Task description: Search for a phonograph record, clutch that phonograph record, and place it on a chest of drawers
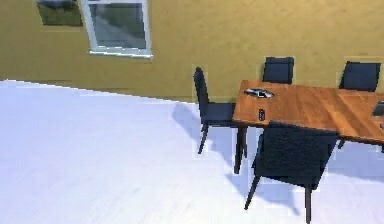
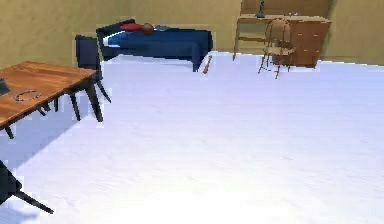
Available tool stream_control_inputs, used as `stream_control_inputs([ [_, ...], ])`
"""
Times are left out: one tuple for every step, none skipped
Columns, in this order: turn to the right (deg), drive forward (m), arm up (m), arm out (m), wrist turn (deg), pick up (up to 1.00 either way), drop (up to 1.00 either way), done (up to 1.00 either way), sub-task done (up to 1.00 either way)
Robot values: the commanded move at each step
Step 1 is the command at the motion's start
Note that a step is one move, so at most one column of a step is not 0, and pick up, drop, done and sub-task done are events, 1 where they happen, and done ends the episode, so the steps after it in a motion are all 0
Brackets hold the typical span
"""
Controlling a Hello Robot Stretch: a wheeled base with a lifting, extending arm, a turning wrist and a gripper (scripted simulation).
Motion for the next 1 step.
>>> stream_control_inputs([
  [-3.0,0.0,0.0,0.0,0.0,0.0,0.0,0.0,0.0],
])
